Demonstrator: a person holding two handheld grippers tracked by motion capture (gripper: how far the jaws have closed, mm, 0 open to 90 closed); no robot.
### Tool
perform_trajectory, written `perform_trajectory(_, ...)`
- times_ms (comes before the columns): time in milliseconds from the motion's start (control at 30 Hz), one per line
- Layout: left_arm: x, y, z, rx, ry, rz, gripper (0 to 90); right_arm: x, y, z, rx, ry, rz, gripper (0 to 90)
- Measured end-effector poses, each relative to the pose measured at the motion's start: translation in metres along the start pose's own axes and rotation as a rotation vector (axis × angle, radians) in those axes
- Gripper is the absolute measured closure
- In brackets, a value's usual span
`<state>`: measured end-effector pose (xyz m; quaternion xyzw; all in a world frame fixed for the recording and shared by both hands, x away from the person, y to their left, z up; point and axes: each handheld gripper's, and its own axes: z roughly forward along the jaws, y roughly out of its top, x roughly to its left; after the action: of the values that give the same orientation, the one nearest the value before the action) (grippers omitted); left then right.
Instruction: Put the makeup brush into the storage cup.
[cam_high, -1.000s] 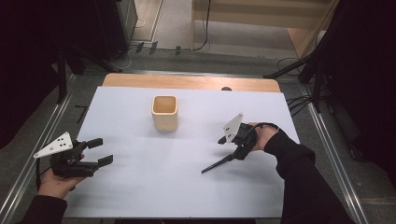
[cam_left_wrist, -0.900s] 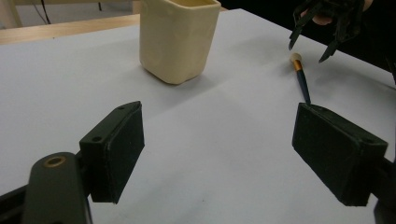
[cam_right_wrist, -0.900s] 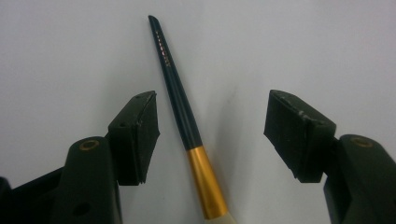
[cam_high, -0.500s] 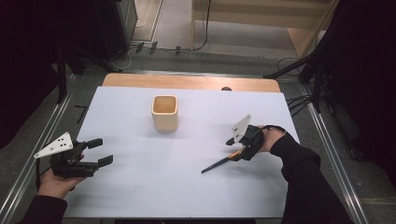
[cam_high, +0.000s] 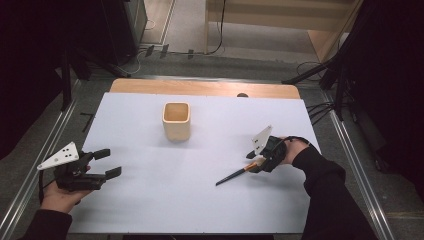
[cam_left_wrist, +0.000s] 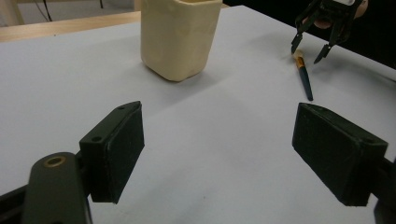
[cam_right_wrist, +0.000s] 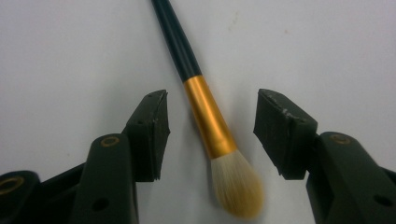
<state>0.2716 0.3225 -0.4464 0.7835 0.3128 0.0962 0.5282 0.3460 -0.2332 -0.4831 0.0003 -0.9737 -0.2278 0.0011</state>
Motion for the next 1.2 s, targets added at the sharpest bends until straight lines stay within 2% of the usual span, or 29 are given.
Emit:
perform_trajectory(200,0.0,0.0,0.0,0.004,0.0,0.004,17.8,0.0,0.002,0.003,0.049,-0.001,-0.021,50.3)
perform_trajectory(233,0.0,0.0,0.0,0.003,0.0,0.003,17.8,0.0,0.004,0.004,0.073,-0.005,-0.031,51.3)
perform_trajectory(367,0.0,0.0,0.0,0.001,0.001,0.001,17.8,-0.001,0.005,0.005,0.074,-0.004,-0.031,53.5)
perform_trajectory(433,0.0,0.0,0.0,0.001,0.0,0.0,17.8,-0.003,0.002,0.007,0.096,-0.003,-0.008,54.9)
perform_trajectory(600,0.0,0.0,0.0,0.003,-0.001,0.003,17.8,-0.003,0.004,0.006,0.107,-0.013,-0.02,56.5)
perform_trajectory(667,0.0,0.0,0.001,0.003,-0.002,0.004,17.8,-0.002,0.006,0.008,0.139,-0.014,-0.031,56.7)
perform_trajectory(933,0.0,0.0,0.001,0.003,0.0,0.003,17.8,-0.003,0.015,0.009,0.205,-0.008,-0.052,58.8)
perform_trajectory(1200,0.0,0.0,0.001,0.004,0.0,0.003,17.8,-0.004,0.024,0.011,0.254,-0.001,-0.088,70.2)
